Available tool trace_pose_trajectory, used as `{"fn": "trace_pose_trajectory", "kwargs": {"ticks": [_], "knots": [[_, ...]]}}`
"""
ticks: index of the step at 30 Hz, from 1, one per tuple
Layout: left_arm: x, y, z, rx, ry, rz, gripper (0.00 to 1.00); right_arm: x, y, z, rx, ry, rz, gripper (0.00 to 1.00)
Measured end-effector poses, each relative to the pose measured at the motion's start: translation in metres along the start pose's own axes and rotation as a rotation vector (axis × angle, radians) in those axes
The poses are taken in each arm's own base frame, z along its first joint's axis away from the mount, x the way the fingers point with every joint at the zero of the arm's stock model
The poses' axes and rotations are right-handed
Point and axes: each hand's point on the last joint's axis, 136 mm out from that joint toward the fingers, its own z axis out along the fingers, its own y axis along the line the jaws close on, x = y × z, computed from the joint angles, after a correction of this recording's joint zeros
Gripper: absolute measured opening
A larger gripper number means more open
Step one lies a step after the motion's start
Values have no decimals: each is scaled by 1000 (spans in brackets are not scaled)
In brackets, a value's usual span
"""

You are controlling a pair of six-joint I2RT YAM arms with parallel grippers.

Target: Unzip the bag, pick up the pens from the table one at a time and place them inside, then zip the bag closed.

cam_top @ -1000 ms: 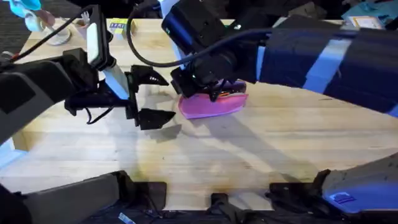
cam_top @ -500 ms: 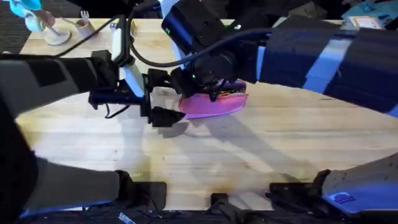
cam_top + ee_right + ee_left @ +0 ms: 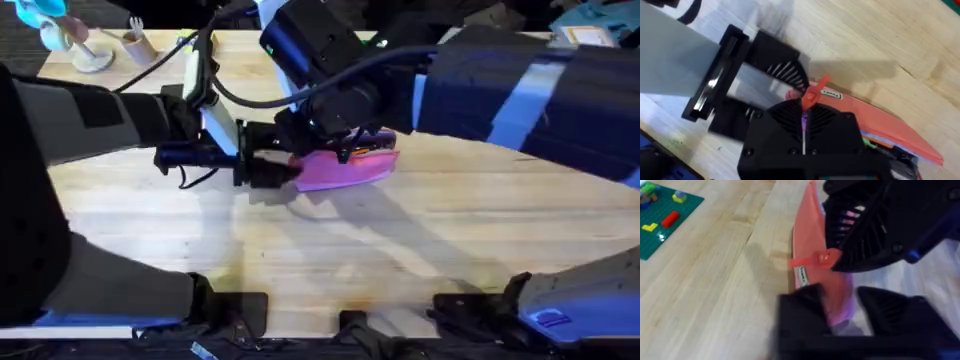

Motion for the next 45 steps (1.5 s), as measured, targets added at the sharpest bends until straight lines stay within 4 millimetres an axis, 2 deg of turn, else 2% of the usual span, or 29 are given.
{"fn": "trace_pose_trajectory", "kwargs": {"ticks": [2,3,4,13,17,24,39,45], "knots": [[0,1,0,-4,1,11,135,0,0,0,-1,-1,0,32],[0,2,0,-4,1,14,68,0,0,0,-1,-1,-1,32],[0,2,0,-5,1,15,53,0,1,0,-1,-1,-1,32],[0,3,0,-8,0,23,45,1,0,0,1,4,-1,32],[0,3,0,-7,0,23,45,6,-7,0,10,28,11,32],[1,4,1,-8,6,25,45,15,-49,-3,62,88,88,32],[-1,2,3,3,-1,31,45,33,-101,-9,77,186,234,32],[-1,2,3,3,0,30,45,39,-142,-14,121,199,330,32]]}}
